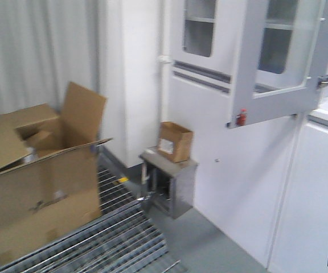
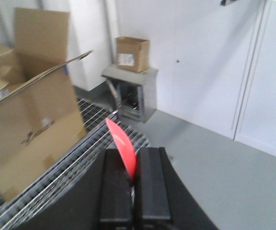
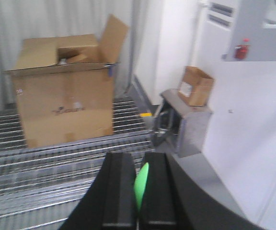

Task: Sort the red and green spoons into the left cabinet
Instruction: 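Drive the base to the open white cabinet with the blue tray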

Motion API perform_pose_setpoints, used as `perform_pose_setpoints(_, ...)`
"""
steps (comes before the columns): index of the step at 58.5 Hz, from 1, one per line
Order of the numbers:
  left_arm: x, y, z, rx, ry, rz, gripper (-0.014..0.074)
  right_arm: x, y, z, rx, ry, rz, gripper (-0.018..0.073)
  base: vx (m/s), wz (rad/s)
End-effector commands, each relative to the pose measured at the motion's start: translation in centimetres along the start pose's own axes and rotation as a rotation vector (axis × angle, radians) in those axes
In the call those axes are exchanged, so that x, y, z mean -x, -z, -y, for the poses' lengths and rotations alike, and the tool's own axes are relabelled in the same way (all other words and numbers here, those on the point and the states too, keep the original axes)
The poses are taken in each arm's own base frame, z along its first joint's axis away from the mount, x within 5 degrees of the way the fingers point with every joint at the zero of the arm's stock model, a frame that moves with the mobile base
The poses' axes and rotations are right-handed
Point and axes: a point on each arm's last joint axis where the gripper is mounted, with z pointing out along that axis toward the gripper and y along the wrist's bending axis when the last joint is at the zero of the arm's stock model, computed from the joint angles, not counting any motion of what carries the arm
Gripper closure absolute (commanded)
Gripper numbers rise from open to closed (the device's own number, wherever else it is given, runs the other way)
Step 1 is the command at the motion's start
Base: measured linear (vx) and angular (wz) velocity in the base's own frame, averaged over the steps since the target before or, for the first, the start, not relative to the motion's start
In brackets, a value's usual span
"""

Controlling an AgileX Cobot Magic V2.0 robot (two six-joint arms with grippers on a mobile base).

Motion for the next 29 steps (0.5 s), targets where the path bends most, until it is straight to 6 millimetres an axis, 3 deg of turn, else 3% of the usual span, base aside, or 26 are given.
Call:
perform_pose_setpoints(1,1.79,0.46,0.05,-0.008,0.006,0.114,0.0596,1.68,0.26,-0.1,0.013,0.011,0.109,0.0564,0.54,-0.6)
perform_pose_setpoints(29,1.79,0.4,0.06,-0.008,0.006,0.114,0.0596,1.62,0.1,-0.1,0.013,0.012,0.1,0.0564,0.48,-0.74)
